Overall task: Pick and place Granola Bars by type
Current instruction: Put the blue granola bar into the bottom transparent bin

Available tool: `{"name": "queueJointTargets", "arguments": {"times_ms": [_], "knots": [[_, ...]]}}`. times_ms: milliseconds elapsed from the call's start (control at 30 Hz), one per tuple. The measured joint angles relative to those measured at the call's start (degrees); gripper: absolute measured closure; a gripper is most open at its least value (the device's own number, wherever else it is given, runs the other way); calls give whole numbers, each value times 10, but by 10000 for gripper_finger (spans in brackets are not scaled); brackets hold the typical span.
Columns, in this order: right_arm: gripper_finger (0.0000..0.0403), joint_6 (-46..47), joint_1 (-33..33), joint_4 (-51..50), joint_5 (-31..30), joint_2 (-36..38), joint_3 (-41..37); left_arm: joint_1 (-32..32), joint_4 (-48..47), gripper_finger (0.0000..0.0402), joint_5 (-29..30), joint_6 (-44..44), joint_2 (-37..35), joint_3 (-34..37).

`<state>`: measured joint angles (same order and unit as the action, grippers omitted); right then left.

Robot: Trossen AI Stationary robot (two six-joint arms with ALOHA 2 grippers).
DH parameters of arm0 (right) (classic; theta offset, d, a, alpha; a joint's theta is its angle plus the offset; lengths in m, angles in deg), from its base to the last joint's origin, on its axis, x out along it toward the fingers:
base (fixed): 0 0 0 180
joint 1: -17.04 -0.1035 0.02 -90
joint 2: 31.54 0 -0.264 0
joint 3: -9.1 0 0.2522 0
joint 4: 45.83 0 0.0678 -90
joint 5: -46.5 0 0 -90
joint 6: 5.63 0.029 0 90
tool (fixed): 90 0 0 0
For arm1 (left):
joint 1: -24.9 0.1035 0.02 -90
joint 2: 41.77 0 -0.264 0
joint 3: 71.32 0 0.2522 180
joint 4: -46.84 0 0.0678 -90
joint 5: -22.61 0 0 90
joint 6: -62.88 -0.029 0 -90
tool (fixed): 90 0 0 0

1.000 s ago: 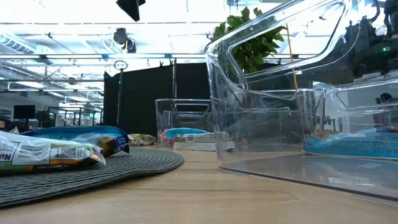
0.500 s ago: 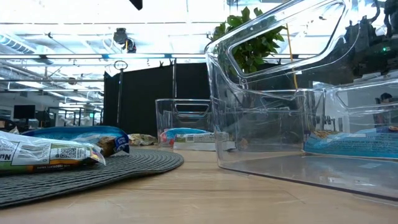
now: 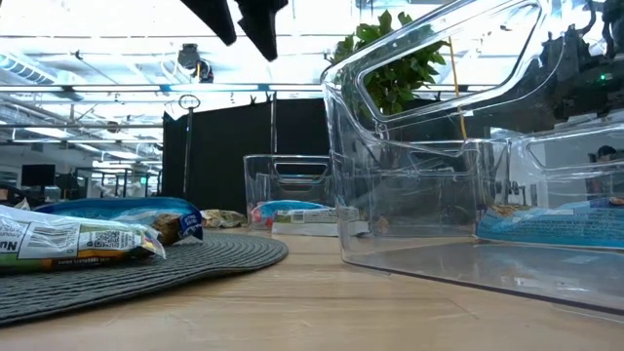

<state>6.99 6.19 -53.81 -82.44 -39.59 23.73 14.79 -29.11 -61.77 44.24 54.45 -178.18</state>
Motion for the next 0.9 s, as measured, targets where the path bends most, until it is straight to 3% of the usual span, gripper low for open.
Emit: {"name": "queueJointTargets", "arguments": {"times_ms": [900], "knots": [[179,0,0,0,0,0,0,56,143,37,46,-70,177,0]]}}
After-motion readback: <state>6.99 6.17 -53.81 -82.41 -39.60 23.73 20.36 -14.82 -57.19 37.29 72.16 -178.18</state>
